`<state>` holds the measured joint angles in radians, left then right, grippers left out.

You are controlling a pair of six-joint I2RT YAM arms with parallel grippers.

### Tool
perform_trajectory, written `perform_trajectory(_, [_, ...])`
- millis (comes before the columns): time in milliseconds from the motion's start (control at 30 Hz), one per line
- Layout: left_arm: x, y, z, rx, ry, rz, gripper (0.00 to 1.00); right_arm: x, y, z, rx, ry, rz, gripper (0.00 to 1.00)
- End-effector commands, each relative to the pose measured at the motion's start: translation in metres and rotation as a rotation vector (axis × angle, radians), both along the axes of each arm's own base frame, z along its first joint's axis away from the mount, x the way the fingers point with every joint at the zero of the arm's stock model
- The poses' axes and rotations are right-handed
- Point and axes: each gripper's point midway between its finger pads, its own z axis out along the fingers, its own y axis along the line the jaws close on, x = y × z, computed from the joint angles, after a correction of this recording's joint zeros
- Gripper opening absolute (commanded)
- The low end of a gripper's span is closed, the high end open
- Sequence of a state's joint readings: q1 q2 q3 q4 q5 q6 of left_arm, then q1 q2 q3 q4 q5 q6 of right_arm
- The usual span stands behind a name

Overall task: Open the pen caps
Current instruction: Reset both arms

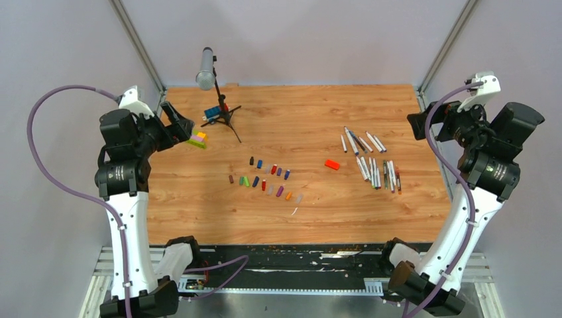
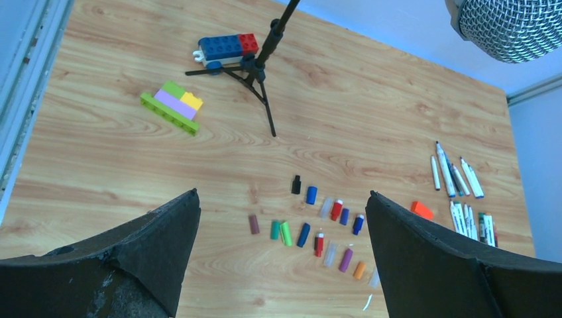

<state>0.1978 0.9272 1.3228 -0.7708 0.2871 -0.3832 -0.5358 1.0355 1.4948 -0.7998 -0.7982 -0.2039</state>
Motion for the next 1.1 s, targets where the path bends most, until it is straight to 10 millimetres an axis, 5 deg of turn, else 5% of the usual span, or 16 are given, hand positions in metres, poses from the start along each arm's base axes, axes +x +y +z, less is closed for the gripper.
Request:
perform_trajectory(0, [-0.003, -0.005, 0.013, 0.039, -0.035, -0.040, 1.00, 0.008, -0.010, -0.006, 0.029, 0.026, -0.043, 1.00])
perform_trajectory(233, [-0.013, -0.007, 0.015, 0.106, -0.045, -0.049, 1.00, 0.013, -0.001, -0.024, 0.075, 0.082, 0.045, 0.92])
perform_trajectory(333, [-0.018, -0.005, 0.018, 0.145, -0.051, -0.038, 1.00, 0.017, -0.004, -0.029, 0.105, 0.099, 0.029, 1.00])
perform_trajectory(667, [-0.025, 0.000, 0.025, 0.214, -0.061, -0.015, 1.00, 0.009, -0.002, 0.005, 0.094, -0.026, -0.033, 1.00])
perform_trajectory(1067, [-0.030, 0.002, 0.026, 0.236, -0.072, -0.007, 1.00, 0.013, -0.002, 0.006, 0.144, -0.005, -0.031, 1.00])
